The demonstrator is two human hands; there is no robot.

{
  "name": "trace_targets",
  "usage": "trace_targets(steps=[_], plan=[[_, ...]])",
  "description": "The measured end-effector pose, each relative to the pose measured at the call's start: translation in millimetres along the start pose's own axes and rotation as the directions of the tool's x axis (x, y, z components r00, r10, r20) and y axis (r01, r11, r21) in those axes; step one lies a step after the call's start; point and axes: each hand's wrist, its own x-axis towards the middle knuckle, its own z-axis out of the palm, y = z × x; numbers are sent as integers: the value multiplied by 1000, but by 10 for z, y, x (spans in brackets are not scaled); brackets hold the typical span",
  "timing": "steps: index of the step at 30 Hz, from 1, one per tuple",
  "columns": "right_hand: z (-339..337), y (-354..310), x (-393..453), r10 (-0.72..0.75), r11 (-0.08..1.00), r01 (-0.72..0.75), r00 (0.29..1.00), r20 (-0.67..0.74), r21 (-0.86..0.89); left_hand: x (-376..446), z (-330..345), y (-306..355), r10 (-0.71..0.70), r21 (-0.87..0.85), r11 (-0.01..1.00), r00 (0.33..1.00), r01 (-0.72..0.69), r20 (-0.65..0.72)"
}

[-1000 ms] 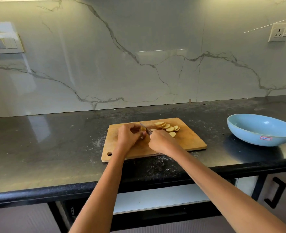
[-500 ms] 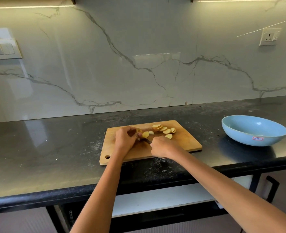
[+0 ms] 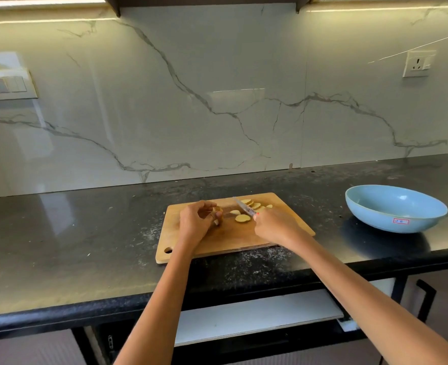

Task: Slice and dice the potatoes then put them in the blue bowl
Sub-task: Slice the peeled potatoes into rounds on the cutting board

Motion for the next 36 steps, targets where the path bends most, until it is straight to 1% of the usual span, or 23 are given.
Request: trace_targets(steps=[5, 8, 17, 23, 27, 32, 36], plan=[[80, -223, -15, -64, 997, 65, 998, -26, 31, -12, 10, -7, 35, -6, 999, 999, -35, -14], [157, -290, -24, -58, 997, 58, 998, -8, 50, -2, 24, -37, 46, -3, 999, 998, -46, -31], [210, -324, 0, -22, 994, 25, 999, -25, 106, 26, 39, -32, 39, 24, 999, 998, -38, -42], [197, -364, -3, -18, 990, 17, 1000, 6, 138, 39, 47, -22, 40, 47, 998, 998, -38, -49], [183, -466, 92, -29, 986, 30, 1000, -5, 167, 14, 33, -21, 85, 34, 996, 996, -83, -42], [189, -511, 153, -33, 989, 24, 997, 63, 143, -24, 3, -9, 129, 53, 991, 988, -125, -81], [205, -463, 98, -34, 995, 25, 995, 91, 97, -9, 23, 3, 94, 24, 995, 993, -93, -65]])
